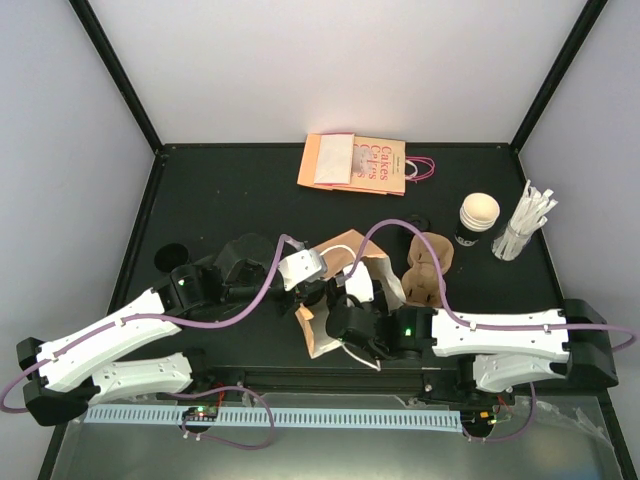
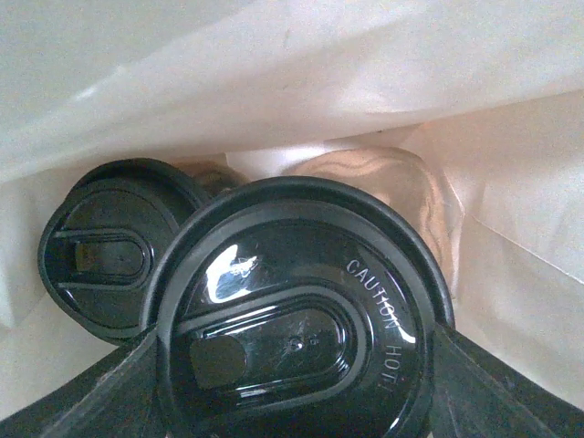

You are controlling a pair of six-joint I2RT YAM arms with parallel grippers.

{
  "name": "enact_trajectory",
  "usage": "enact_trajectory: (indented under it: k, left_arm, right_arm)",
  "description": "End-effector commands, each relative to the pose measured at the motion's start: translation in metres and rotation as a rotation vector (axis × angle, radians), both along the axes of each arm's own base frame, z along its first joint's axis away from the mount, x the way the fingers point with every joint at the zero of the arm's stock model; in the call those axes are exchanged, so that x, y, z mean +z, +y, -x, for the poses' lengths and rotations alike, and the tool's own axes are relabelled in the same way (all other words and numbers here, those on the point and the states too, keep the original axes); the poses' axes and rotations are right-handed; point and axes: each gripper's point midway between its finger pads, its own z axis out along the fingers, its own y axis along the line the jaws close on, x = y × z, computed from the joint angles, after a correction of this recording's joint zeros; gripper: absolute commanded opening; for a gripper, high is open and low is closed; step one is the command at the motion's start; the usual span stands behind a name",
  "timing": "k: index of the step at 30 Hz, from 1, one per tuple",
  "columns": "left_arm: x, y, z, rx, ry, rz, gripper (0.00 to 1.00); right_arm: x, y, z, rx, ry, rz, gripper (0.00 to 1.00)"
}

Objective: Pack the takeout coffee

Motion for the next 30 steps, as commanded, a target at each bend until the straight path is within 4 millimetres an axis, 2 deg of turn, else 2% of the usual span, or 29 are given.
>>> enact_trajectory:
  k: [1,6,12,19,24,27,30]
  left_arm:
    - [0.006,-0.007,0.003,-0.014,0.012,0.029,0.02]
    - [0.005,0.002,-0.005,0.043,-0.015,-0.007,0.02]
    - [0.012,0.009,-0.004,0.048,-0.031,-0.006,0.02]
    - [0.008,0.009,-0.001,0.035,-0.022,-0.011,0.02]
    - [0.009,0.009,0.002,0.023,-0.011,-0.001,0.04]
    - [0.010,0.009,0.003,0.022,-0.006,0.005,0.08]
    - [0.011,0.008,0.004,0.020,0.000,0.006,0.04]
  right_arm:
    - [-0.006,0.009,0.001,0.011,0.028,-0.031,0.46]
    - [-0.025,0.005,0.012,0.103,0.038,0.059,0.47]
    - [-0.042,-0.003,0.021,0.172,-0.018,0.145,0.47]
    - [-0.045,-0.002,0.024,0.177,-0.037,0.169,0.48]
    - [-0.039,-0.015,0.014,0.081,-0.077,0.180,0.45]
    - [-0.041,-0.019,0.012,0.057,-0.085,0.200,0.45]
    - [-0.044,-0.024,0.010,0.019,-0.079,0.225,0.44]
